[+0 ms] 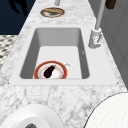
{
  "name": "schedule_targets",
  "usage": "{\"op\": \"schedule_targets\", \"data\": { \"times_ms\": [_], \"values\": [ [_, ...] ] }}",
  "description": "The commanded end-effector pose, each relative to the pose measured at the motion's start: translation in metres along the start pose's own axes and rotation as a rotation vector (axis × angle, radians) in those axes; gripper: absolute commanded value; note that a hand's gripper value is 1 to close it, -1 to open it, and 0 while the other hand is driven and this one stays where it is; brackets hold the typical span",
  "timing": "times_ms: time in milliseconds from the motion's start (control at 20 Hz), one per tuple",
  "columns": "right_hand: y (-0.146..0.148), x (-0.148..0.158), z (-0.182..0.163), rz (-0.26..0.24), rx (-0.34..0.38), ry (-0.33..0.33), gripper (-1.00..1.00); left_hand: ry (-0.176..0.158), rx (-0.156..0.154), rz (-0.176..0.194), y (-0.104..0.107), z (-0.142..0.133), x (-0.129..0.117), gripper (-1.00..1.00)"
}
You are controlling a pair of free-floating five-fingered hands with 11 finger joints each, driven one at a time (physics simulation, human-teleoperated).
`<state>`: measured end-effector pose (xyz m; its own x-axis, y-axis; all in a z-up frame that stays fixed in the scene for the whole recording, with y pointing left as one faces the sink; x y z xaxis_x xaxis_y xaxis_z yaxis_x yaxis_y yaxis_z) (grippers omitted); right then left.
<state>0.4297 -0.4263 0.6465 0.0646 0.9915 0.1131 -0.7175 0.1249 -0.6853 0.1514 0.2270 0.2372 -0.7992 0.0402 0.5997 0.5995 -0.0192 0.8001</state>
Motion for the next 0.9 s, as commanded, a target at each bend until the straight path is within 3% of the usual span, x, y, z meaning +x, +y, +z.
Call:
{"op": "schedule_targets", "data": {
  "times_ms": [0,650,850],
  "values": [
    [0.030,-0.003,0.014,-0.020,-0.012,0.018,1.00,0.000,0.000,0.000,0.000,0.000,0.000,0.00],
    [0.136,-0.018,0.056,-0.010,-0.027,0.002,1.00,0.000,0.000,0.000,0.000,0.000,0.000,0.00],
    [0.179,-0.020,0.052,-0.018,-0.037,0.033,1.00,0.000,0.000,0.000,0.000,0.000,0.000,0.00]
  ]
}}
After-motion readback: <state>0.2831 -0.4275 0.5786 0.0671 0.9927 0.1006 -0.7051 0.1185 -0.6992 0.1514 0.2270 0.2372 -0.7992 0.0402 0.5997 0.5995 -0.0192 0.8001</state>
